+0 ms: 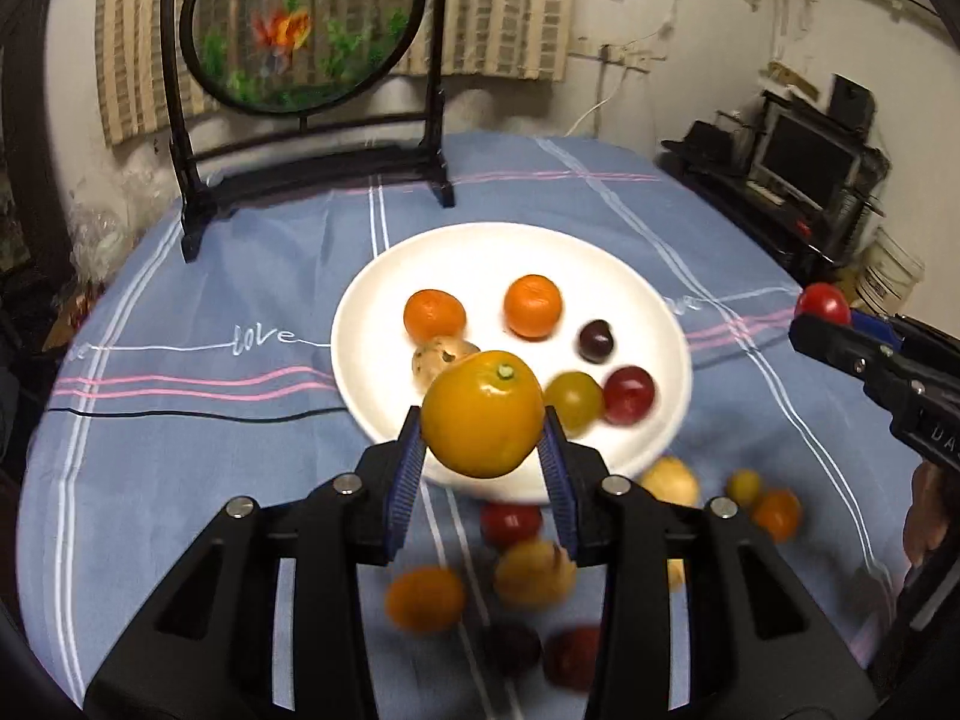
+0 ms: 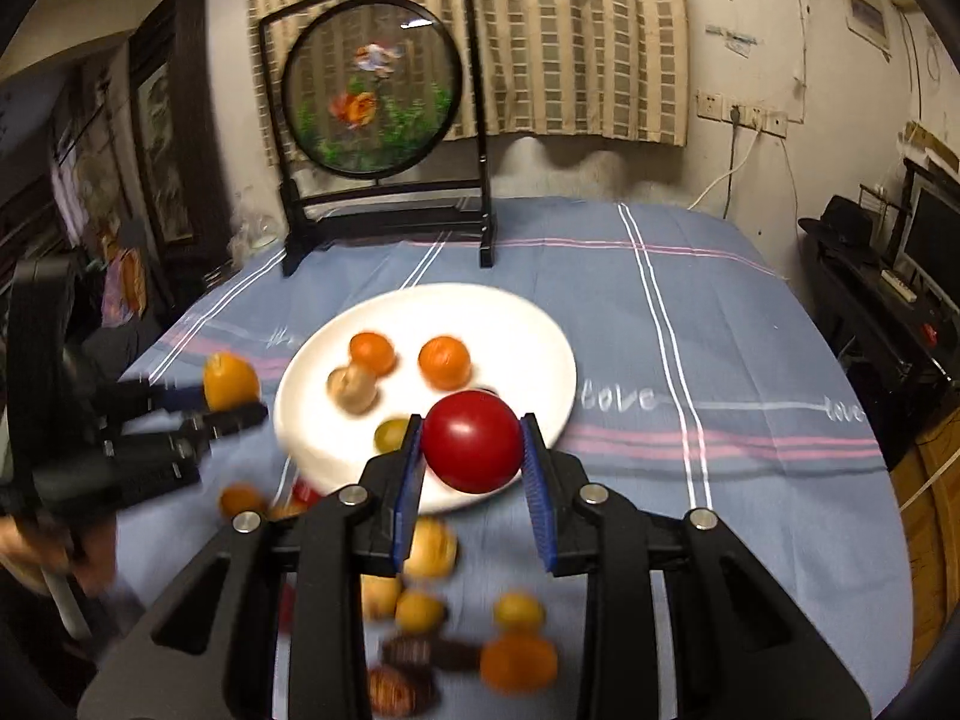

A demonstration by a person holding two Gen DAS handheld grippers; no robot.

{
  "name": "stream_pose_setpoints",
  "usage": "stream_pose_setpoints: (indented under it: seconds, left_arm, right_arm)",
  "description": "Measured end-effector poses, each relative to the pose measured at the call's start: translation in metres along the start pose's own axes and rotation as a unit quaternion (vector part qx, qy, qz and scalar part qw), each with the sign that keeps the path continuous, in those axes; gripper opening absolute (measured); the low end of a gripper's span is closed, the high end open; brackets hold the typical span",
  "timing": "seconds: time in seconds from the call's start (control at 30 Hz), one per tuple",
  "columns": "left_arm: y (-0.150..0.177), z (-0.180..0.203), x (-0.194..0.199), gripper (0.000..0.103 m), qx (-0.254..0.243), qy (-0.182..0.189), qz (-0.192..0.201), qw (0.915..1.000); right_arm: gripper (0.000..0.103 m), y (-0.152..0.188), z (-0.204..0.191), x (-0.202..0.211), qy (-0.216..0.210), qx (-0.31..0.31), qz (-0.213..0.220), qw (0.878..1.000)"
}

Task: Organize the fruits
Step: 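Carry the mandarin and tomato onto the white plate and open both tools, then withdraw both tools and grasp a dark purple round fruit with the right tool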

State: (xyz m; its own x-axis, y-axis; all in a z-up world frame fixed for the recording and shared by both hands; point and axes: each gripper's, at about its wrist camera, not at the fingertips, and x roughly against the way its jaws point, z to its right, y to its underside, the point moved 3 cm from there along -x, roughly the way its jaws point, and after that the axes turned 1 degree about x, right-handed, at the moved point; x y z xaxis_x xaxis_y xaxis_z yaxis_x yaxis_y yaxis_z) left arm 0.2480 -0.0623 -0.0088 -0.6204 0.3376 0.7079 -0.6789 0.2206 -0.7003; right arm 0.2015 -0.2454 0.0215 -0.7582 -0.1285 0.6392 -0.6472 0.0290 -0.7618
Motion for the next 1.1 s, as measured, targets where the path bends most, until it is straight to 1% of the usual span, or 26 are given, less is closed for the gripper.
stream_pose_setpoints:
  seconds: [0.07,0.17,0.27,0.4,0.5,0.53,0.6,0.63,0.67,0.7,0.73,0.8,0.87,0.93,1.03,1.1]
  left_arm:
    - [-0.004,-0.007,-0.022,0.038,0.02,-0.006,-0.025,0.9995]
    - [-0.005,-0.013,-0.041,0.038,0.03,-0.013,-0.047,0.9984]
    - [-0.002,-0.015,-0.052,0.039,0.035,-0.012,-0.058,0.9976]
    - [0.0,-0.017,-0.062,0.039,0.039,-0.012,-0.067,0.9969]
    - [-0.003,-0.02,-0.067,0.039,0.044,-0.018,-0.064,0.9968]
    - [-0.004,-0.022,-0.068,0.039,0.048,-0.024,-0.062,0.9966]
    - [-0.006,-0.025,-0.068,0.039,0.055,-0.036,-0.061,0.996]
    - [-0.006,-0.027,-0.068,0.041,0.057,-0.037,-0.061,0.9958]
    - [-0.007,-0.028,-0.067,0.044,0.06,-0.036,-0.059,0.9958]
    - [-0.007,-0.027,-0.064,0.054,0.06,-0.035,-0.055,0.9961]
    - [-0.009,-0.027,-0.059,0.061,0.058,-0.038,-0.044,0.9966]
    - [-0.01,-0.025,-0.05,0.063,0.049,-0.048,-0.028,0.9973]
    - [-0.011,-0.021,-0.038,0.064,0.039,-0.044,-0.019,0.9981]
    - [-0.012,-0.018,-0.028,0.071,0.035,-0.042,-0.012,0.9984]
    - [-0.008,-0.016,-0.011,0.076,0.027,-0.044,0.0,0.9987]
    - [-0.001,-0.013,0.0,0.085,0.02,-0.049,0.006,0.9986]
  right_arm:
    - [0.031,-0.009,0.001,-0.029,0.005,0.002,-0.029,1.0]
    - [0.031,-0.013,-0.001,-0.062,0.012,0.013,-0.067,0.998]
    - [0.031,-0.011,-0.004,-0.088,0.02,0.024,-0.095,0.995]
    - [0.031,-0.009,-0.002,-0.107,0.028,0.019,-0.108,0.994]
    - [0.032,-0.01,0.001,-0.119,0.02,0.003,-0.114,0.993]
    - [0.032,-0.012,0.004,-0.122,0.019,-0.007,-0.111,0.994]
    - [0.037,-0.016,0.01,-0.119,0.015,-0.03,-0.094,0.995]
    - [0.042,-0.017,0.013,-0.116,0.008,-0.04,-0.087,0.995]
    - [0.056,-0.017,0.016,-0.112,0.005,-0.051,-0.079,0.996]
    - [0.061,-0.018,0.017,-0.109,0.007,-0.057,-0.073,0.996]
    - [0.062,-0.019,0.02,-0.102,0.009,-0.063,-0.059,0.996]
    - [0.062,-0.019,0.021,-0.096,0.006,-0.065,-0.06,0.996]
    - [0.062,-0.016,0.024,-0.086,-0.007,-0.075,-0.063,0.995]
    - [0.062,-0.011,0.027,-0.077,-0.012,-0.08,-0.068,0.994]
    - [0.062,0.001,0.028,-0.061,-0.015,-0.082,-0.073,0.994]
    - [0.063,0.01,0.03,-0.054,-0.015,-0.083,-0.08,0.993]
